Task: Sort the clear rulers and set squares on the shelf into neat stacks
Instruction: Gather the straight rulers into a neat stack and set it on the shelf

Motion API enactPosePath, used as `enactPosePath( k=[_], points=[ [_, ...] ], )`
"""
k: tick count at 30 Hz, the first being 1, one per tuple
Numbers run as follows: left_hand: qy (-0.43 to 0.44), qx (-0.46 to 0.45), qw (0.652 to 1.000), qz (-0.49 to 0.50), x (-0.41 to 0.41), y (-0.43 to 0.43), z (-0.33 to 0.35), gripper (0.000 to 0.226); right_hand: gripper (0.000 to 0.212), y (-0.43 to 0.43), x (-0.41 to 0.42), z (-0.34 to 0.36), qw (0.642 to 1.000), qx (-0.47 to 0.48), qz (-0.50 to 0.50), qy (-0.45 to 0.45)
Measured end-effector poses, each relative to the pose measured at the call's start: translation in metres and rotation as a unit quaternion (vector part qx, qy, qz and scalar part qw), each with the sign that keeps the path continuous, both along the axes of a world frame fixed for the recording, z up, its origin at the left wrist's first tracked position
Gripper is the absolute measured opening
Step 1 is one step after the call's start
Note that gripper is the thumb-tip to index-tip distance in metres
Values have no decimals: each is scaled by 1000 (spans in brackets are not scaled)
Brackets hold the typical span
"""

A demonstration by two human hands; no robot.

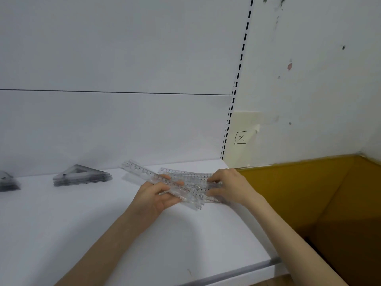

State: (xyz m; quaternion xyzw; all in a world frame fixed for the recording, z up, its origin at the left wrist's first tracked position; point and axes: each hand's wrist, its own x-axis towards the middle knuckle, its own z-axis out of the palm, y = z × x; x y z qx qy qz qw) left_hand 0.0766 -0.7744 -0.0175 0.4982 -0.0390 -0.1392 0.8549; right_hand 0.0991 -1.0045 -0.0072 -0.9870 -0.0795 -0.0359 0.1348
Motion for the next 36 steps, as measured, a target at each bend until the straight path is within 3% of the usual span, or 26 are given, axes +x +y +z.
enactPosePath(
  k=[6,12,15,21,26,29,32,36],
  points=[
    [-2,10,1000,-8,0,-1,-1,25,38,-2,2,-2,1000,-4,0,-26],
    [1,11,1000,-17,1,-1,-2,26,17,-12,5,-5,993,104,27,-47],
    [7,17,1000,-21,0,-2,-2,25,16,-17,7,-6,989,127,54,-44],
    [13,24,999,-19,-2,-6,-1,25,16,-19,10,-1,992,124,16,-10],
    [20,14,999,-22,-2,-5,-1,25,21,-12,3,20,955,292,53,14],
    [18,6,999,-41,-3,-3,0,24,19,-10,0,39,921,354,157,42],
    [10,15,993,-119,-7,-3,5,27,17,-4,4,64,934,221,270,78],
    [-6,23,981,-193,-10,-4,4,34,19,27,21,87,942,5,325,83]
  ],
)
